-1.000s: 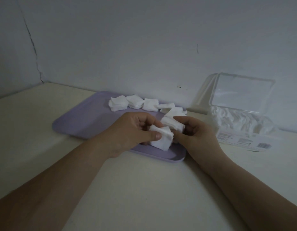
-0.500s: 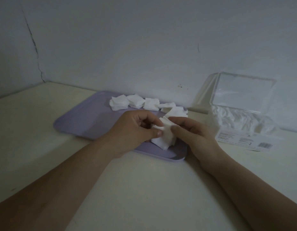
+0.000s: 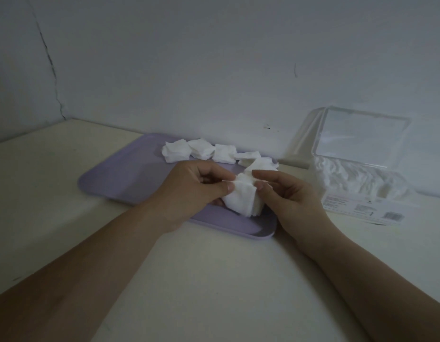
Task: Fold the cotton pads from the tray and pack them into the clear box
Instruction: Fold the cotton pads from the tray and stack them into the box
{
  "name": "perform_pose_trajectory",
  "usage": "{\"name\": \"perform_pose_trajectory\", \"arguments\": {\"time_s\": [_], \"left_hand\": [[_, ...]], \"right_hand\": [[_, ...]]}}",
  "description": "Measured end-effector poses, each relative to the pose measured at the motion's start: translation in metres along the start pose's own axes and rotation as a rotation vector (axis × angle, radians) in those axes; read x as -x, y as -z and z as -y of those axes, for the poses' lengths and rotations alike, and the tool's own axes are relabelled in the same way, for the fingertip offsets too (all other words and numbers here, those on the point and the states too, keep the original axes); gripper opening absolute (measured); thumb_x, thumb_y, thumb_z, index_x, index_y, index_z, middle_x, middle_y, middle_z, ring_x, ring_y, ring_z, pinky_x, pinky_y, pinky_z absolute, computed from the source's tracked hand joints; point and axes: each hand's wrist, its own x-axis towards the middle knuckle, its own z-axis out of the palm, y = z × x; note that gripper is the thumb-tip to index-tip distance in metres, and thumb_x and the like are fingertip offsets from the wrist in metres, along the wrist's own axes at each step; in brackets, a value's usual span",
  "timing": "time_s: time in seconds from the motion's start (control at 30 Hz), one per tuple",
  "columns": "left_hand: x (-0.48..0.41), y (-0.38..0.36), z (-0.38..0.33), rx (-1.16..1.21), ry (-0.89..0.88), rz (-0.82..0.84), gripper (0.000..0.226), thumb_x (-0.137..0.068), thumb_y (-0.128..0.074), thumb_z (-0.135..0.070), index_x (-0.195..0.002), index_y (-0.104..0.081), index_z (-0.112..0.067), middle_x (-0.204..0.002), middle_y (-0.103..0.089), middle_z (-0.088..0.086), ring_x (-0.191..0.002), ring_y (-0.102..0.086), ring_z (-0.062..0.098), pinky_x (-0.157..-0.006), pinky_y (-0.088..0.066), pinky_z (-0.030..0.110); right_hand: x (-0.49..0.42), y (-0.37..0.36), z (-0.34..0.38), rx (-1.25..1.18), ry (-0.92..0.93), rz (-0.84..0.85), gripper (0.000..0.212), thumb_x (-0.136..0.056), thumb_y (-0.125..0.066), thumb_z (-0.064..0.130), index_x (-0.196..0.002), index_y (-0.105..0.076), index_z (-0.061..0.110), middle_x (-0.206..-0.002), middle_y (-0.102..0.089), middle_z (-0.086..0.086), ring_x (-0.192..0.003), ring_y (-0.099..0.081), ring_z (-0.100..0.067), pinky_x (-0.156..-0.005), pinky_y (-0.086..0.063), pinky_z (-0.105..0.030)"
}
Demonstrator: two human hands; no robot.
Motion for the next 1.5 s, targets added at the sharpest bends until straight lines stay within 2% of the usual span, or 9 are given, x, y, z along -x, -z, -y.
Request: {"name": "perform_pose_trajectory", "arguments": {"time_s": [0.17, 0.4, 0.6, 0.7, 0.9, 1.03, 1.2, 1.33, 1.5], "left_hand": [[-0.001, 0.002, 0.001, -0.043, 0.008, 0.033, 0.011, -0.086, -0.078, -0.003, -0.096, -0.079, -0.009, -0.095, -0.076, 0.022, -0.075, -0.069, 0.023, -0.074, -0.064, 0.037], [0.001, 0.006, -0.005, -0.039, -0.011, 0.121, 0.013, -0.085, -0.079, -0.008, -0.088, -0.080, -0.020, -0.075, -0.071, -0.001, -0.059, -0.056, 0.008, -0.055, -0.046, 0.023], [-0.001, -0.002, -0.002, -0.059, 0.014, 0.055, 0.011, -0.086, -0.080, -0.005, -0.096, -0.076, -0.006, -0.075, -0.071, 0.013, -0.061, -0.063, 0.024, -0.060, -0.056, 0.030], [-0.001, -0.001, -0.001, -0.011, 0.008, 0.047, 0.017, -0.084, -0.080, 0.002, -0.096, -0.072, -0.005, -0.085, -0.069, 0.017, -0.069, -0.069, 0.024, -0.065, -0.060, 0.030], [-0.002, 0.001, -0.001, -0.327, -0.027, 0.169, 0.073, -0.067, -0.096, -0.017, -0.125, -0.059, -0.041, -0.089, -0.056, 0.001, -0.066, -0.049, 0.006, -0.064, -0.044, 0.023], [-0.004, -0.004, 0.003, -0.389, -0.111, 0.163, 0.037, -0.071, -0.093, -0.017, -0.101, -0.074, -0.028, -0.072, -0.052, 0.001, -0.065, -0.044, 0.011, -0.065, -0.038, 0.032], [-0.005, -0.002, 0.005, -0.285, -0.050, 0.151, 0.039, -0.068, -0.093, -0.023, -0.102, -0.073, -0.026, -0.073, -0.061, 0.015, -0.068, -0.053, 0.015, -0.067, -0.048, 0.041], [-0.007, -0.002, 0.005, -0.255, -0.040, 0.165, 0.039, -0.074, -0.090, -0.024, -0.109, -0.073, -0.023, -0.069, -0.061, 0.009, -0.066, -0.050, 0.014, -0.067, -0.041, 0.032], [-0.004, -0.008, 0.008, -0.255, -0.065, 0.187, 0.037, -0.075, -0.080, -0.033, -0.110, -0.071, -0.027, -0.100, -0.071, 0.028, -0.085, -0.068, 0.044, -0.089, -0.054, 0.064]], "right_hand": [[0.001, 0.000, 0.003, 0.069, 0.025, -0.022, 0.021, -0.099, -0.065, 0.006, -0.109, -0.079, 0.018, -0.107, -0.081, 0.005, -0.106, -0.074, -0.010, -0.099, -0.055, -0.028], [0.001, 0.002, 0.004, 0.067, 0.047, -0.041, 0.024, -0.100, -0.064, 0.006, -0.104, -0.078, 0.024, -0.104, -0.081, 0.005, -0.105, -0.075, -0.014, -0.098, -0.057, -0.030], [0.004, 0.000, 0.009, -0.020, -0.004, 0.092, 0.022, -0.097, -0.069, 0.018, -0.118, -0.075, 0.021, -0.114, -0.079, -0.003, -0.112, -0.072, -0.023, -0.099, -0.057, -0.034], [0.002, 0.005, 0.006, -0.002, -0.064, 0.161, 0.073, -0.066, -0.091, 0.037, -0.131, -0.065, 0.017, -0.118, -0.078, -0.004, -0.114, -0.073, -0.022, -0.097, -0.058, -0.036], [0.004, 0.003, 0.005, 0.343, 0.128, 0.113, 0.059, -0.083, -0.076, -0.010, -0.121, -0.065, 0.033, -0.111, -0.074, 0.022, -0.106, -0.069, 0.003, -0.090, -0.050, -0.012], [0.006, -0.002, 0.010, 0.436, 0.153, 0.101, 0.066, -0.082, -0.074, -0.009, -0.117, -0.060, 0.045, -0.114, -0.070, 0.026, -0.109, -0.064, 0.011, -0.091, -0.044, -0.004], [0.005, -0.004, 0.009, 0.414, 0.058, 0.029, 0.064, -0.083, -0.072, -0.006, -0.126, -0.055, 0.038, -0.120, -0.065, 0.020, -0.105, -0.064, 0.013, -0.088, -0.047, -0.007], [0.010, -0.014, 0.015, 0.470, -0.021, 0.078, 0.070, -0.092, -0.057, -0.001, -0.153, -0.040, 0.028, -0.111, -0.062, 0.018, -0.095, -0.062, 0.014, -0.086, -0.048, -0.006], [0.015, -0.022, 0.016, 0.576, -0.046, 0.187, 0.095, -0.077, -0.046, 0.018, -0.163, -0.009, 0.034, -0.095, -0.060, 0.008, -0.097, -0.056, -0.019, -0.098, -0.040, -0.026]]}}
